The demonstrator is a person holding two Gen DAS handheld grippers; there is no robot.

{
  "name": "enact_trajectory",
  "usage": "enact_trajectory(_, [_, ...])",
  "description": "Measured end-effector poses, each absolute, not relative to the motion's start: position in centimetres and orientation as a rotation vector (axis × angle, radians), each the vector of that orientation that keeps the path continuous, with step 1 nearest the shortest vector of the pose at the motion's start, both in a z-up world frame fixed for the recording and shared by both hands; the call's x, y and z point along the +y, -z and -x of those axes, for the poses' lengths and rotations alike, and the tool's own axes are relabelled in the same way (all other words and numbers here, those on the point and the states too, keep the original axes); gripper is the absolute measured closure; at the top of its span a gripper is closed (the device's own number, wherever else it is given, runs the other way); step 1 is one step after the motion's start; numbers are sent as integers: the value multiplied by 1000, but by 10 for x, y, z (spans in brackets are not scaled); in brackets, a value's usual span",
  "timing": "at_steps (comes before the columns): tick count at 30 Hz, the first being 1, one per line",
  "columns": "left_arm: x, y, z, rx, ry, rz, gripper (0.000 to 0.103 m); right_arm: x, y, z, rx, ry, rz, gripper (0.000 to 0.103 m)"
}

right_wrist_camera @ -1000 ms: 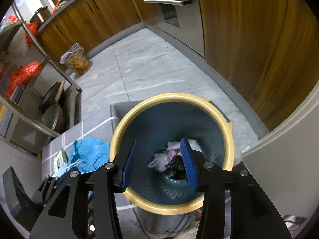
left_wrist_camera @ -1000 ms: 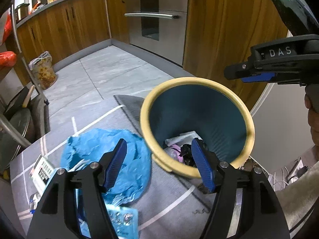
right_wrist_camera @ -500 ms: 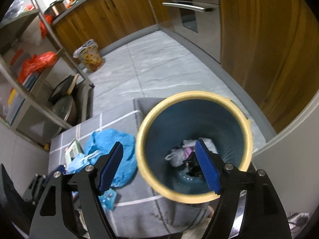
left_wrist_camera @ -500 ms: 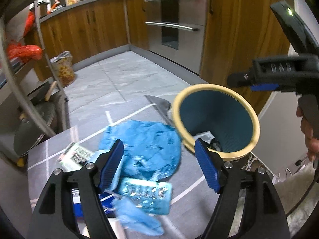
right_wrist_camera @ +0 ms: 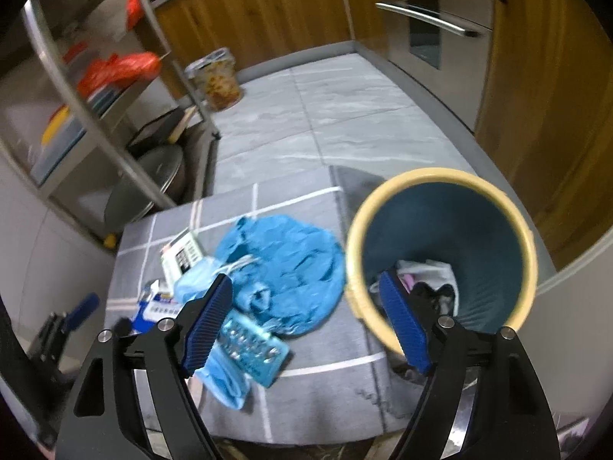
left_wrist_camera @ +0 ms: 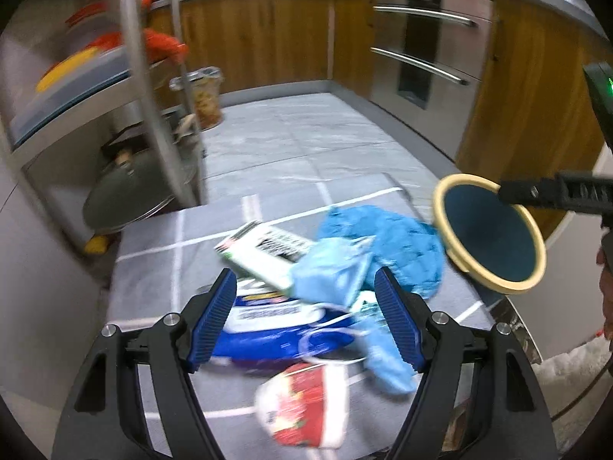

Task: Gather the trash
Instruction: 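Move both open tools back over the remaining trash, then grasp a blue face mask with the right tool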

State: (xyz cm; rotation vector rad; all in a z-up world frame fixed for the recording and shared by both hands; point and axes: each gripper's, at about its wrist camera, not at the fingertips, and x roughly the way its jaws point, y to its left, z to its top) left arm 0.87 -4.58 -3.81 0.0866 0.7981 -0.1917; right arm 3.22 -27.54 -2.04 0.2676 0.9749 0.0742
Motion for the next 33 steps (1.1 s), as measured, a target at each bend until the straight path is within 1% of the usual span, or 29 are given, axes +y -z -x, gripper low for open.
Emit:
enact_trajectory(9, [22, 65, -8, 880, 8, -48, 29, -232, 40, -27, 1048, -164, -265, 23])
enact_trajectory(13, [44, 76, -11, 920, -41, 7, 29, -210, 46, -24, 1061, -202, -215, 23])
enact_trajectory(20, [47, 84, -19, 931, -58, 7, 29, -179, 60, -19, 1093, -277, -139, 23])
enact_trajectory(26, [43, 87, -24, 929, -51, 10, 29, -160, 83, -15, 1153, -328, -105, 25])
enact_trajectory(29, [37, 88, -28, 927, -33, -4, 29, -152, 95, -14, 1180, -341, -69, 32])
enact_trajectory(31, [33, 89, -29, 924, -24, -16, 29, -148, 103, -14, 1199, -353, -57, 41])
enact_trajectory(32, [31, 89, -29, 924, -20, -20, 29, -146, 105, -15, 1206, -359, -53, 44])
enact_trajectory(33, [30, 89, -30, 925, -17, -21, 29, -145, 107, -15, 1212, -366, -48, 50])
